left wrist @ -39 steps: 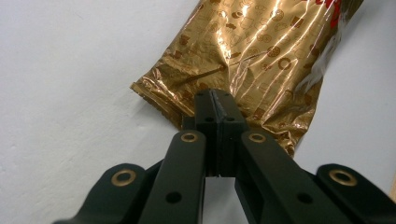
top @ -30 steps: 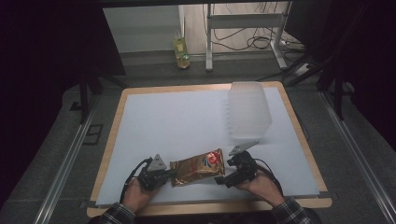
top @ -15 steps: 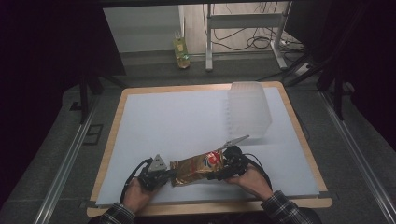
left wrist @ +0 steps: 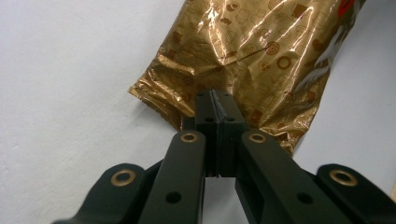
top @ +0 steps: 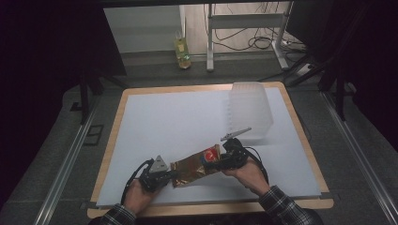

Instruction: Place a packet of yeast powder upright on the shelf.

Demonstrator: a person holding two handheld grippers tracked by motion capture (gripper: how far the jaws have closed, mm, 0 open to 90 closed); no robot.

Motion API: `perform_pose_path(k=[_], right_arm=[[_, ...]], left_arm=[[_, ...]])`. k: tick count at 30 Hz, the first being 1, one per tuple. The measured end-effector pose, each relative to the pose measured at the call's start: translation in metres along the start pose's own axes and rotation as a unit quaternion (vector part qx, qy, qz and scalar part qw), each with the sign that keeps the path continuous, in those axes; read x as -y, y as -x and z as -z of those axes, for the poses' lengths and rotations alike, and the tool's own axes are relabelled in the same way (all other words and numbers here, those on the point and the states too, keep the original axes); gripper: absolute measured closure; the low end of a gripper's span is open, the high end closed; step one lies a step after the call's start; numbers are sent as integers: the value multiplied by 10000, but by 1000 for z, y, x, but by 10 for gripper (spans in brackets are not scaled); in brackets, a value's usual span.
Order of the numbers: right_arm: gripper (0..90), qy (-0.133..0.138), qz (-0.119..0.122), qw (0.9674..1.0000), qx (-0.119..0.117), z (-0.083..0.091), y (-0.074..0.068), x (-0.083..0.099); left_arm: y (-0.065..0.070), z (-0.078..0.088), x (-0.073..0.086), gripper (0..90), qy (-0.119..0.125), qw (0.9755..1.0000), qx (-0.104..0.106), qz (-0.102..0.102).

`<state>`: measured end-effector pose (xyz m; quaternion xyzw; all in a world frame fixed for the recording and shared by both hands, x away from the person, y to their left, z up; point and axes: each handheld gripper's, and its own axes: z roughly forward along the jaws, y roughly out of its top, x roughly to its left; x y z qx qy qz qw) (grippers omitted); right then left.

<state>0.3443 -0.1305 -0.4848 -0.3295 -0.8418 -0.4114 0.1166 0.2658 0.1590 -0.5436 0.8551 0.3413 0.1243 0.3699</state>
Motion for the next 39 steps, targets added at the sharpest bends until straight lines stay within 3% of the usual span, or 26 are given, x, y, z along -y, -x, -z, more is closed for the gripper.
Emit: perform_pose_path(k=[8, 14, 16, 22, 24, 26, 31, 35, 39], right_arm=[[686, -26, 103, 9999, 87, 3, -2, -10], [763, -74, 244, 9996, 119, 5, -4, -16], [783, -47, 412, 9990, 154, 11, -6, -18], [796, -56, 645, 9977, 209, 19, -11, -24], [798, -77, 782, 9966, 229, 23, -13, -27], [799, -131, 1008, 9944, 291, 28, -17, -32], [802, -227, 1337, 9900, 390, 36, -23, -38], [805, -267, 1699, 9838, 514, 46, -27, -45], [805, -254, 1850, 9809, 545, 53, -28, -50]], left_arm=[[0, 1, 0, 889, 5, 10000, 1, -23], [0, 7, -2, 781, 26, 9999, -97, -96], [0, 9, -3, 737, 127, 9998, -133, -110], [-4, 14, -3, 611, 362, 9993, -95, 52], [-4, 15, -3, 563, 386, 9992, -120, 70], [-4, 14, -4, 452, 378, 9992, -129, 81], [-5, 12, -3, 358, 434, 9989, -80, 187], [-6, 12, -4, 270, 507, 9984, -62, 254], [-8, 12, -3, 230, 604, 9978, -36, 280]])
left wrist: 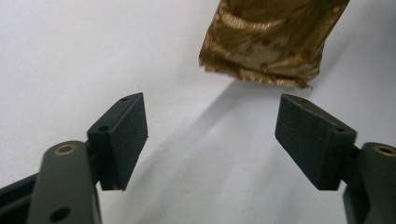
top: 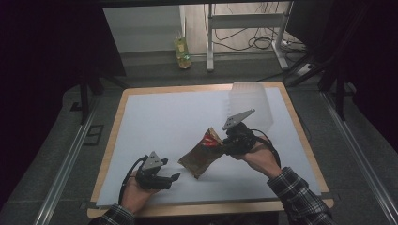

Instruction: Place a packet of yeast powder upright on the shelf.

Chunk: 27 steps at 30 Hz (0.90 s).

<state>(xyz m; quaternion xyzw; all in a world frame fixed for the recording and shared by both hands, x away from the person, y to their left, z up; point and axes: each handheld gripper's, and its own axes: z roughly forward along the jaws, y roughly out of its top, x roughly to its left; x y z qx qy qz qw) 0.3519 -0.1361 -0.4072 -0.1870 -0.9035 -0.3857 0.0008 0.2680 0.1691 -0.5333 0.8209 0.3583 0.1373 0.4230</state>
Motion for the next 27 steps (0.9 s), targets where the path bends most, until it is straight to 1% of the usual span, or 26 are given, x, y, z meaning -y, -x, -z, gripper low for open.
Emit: perform_pose_path(k=[2, 3, 4, 5, 7, 8, 9, 10, 13, 14, 16, 21, 25, 27], right_arm=[[805, -10, 203, 9998, 48, 4, 1, -3], [805, -28, 310, 9995, 68, 5, 2, -4], [805, -56, 494, 9987, 84, 8, 3, -6], [805, -56, 494, 9987, 84, 8, 3, -6], [804, -109, 585, 9982, 86, 11, 6, -7], [804, -151, 637, 9978, 87, 11, 7, -8], [804, -185, 744, 9970, 101, 13, 9, -8], [804, -185, 744, 9970, 101, 13, 9, -8], [804, -228, 877, 9959, 69, 15, 13, -9], [804, -244, 868, 9959, 57, 16, 14, -10], [804, -272, 962, 9950, 62, 18, 17, -11], [805, -357, 1042, 9939, 107, 22, 23, -14], [805, -396, 1176, 9922, 158, 25, 25, -16], [805, -399, 1174, 9922, 164, 26, 26, -16]], left_arm=[[0, 0, 0, 207, 34, 10000, -17, 13], [0, 1, 0, 200, 50, 10000, 10, 0], [0, 1, 0, 162, 59, 10000, 22, -9], [0, 1, 0, 162, 62, 10000, -4, -20], [0, 2, 0, 120, 97, 9999, 18, -37], [0, 2, 0, 103, 123, 9999, 4, -40], [-1, 3, -1, 71, 190, 9998, 3, -39], [-1, 3, -1, 59, 190, 9998, 3, -39], [-1, 4, 0, 49, 231, 9997, -67, -63], [-2, 4, 0, 45, 236, 9997, -62, -59], [-2, 4, 0, 45, 222, 9997, -68, -68], [-2, 4, 0, 43, 223, 9997, -72, -76], [-2, 3, 0, 43, 209, 9997, -82, -106], [-1, 3, 0, 43, 217, 9996, -101, -137]])
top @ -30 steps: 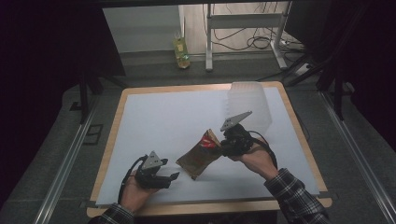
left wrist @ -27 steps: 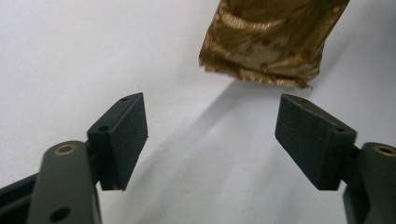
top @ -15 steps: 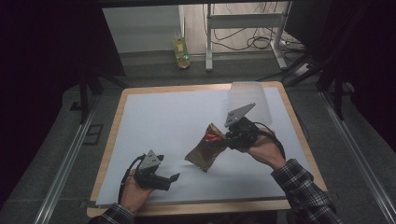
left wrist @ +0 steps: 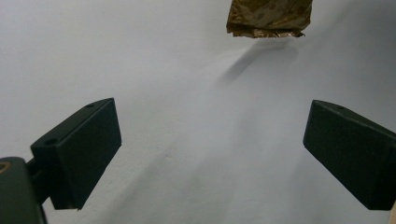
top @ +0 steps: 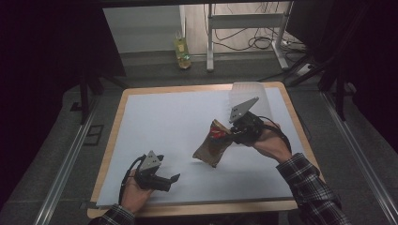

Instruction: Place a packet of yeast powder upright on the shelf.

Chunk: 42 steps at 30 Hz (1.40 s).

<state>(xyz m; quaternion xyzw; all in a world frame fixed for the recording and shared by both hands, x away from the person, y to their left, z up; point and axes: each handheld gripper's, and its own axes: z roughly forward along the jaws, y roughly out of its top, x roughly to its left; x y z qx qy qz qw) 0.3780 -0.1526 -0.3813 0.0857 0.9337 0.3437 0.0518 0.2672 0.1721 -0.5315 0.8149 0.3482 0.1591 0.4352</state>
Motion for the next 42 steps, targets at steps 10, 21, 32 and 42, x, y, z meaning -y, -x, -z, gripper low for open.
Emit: perform_pose_path(k=[10, 21, 32, 42], right_arm=[[803, 7, 182, 9998, 25, 14, 9, -5], [802, -15, 238, 9997, 84, 30, 18, -10], [804, 35, 268, 9995, 173, 44, 25, -17], [808, 118, 262, 9993, 247, 62, 37, -23]], left_arm=[[4, -1, 0, 31, 148, 9993, 18, -336], [4, -1, 0, 28, 162, 9993, -15, -336], [4, -2, 0, 30, 121, 9993, -17, -343], [4, -2, 1, 31, 117, 9993, -32, -348]])
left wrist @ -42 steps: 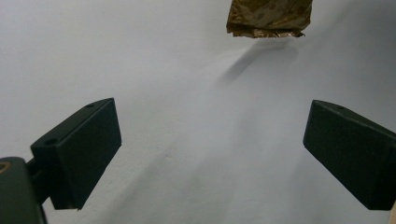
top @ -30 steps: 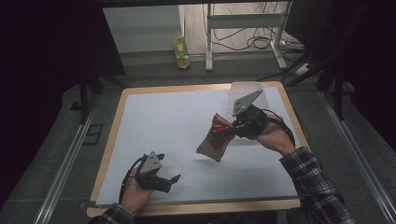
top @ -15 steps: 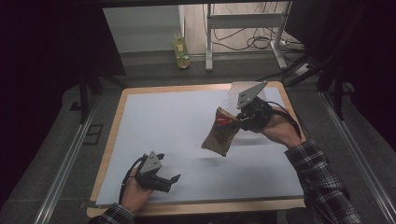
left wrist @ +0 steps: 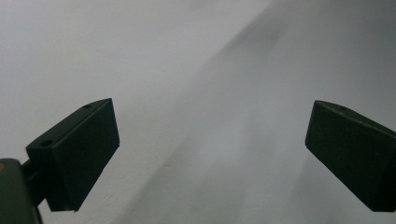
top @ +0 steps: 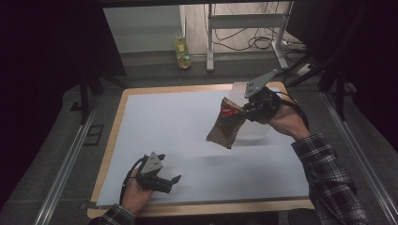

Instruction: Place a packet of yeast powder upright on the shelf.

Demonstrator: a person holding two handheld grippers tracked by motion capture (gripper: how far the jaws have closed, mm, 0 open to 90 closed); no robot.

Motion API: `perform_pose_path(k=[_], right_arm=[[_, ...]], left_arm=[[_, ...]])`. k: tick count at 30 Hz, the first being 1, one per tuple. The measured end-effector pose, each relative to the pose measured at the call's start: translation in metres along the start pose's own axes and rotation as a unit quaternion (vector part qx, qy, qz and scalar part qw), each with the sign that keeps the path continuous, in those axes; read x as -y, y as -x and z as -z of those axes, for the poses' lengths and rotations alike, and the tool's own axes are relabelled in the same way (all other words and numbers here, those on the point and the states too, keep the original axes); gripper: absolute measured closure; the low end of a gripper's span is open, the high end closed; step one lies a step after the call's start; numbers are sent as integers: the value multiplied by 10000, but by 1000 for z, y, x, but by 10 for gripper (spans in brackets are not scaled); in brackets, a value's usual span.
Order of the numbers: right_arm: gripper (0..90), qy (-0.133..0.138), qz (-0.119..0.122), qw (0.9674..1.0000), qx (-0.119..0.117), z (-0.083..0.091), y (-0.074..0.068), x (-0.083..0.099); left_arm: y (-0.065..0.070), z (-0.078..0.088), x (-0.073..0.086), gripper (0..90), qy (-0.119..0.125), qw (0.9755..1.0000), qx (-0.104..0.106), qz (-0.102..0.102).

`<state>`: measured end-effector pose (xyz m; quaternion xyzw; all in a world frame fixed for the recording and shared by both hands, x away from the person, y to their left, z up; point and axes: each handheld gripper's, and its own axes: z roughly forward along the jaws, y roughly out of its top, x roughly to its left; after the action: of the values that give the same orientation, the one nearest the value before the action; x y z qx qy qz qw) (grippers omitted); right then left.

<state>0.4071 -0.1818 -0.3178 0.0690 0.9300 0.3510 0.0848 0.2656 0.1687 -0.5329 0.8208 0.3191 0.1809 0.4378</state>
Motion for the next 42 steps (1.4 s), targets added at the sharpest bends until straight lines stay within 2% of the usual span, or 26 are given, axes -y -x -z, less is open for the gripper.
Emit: perform_pose_path(k=[16, 28, 42], right_arm=[[806, 74, -43, 9996, 259, 23, 28, -4], [806, 89, -47, 9992, 386, 31, 49, 2], [806, -13, 27, 9977, 678, 41, 80, 12]], left_arm=[[-1, 1, 0, 31, 2, 10000, 5, 9], [0, 1, 0, 31, 25, 10000, 14, -5], [0, 1, 0, 32, 16, 10000, 31, -29]])
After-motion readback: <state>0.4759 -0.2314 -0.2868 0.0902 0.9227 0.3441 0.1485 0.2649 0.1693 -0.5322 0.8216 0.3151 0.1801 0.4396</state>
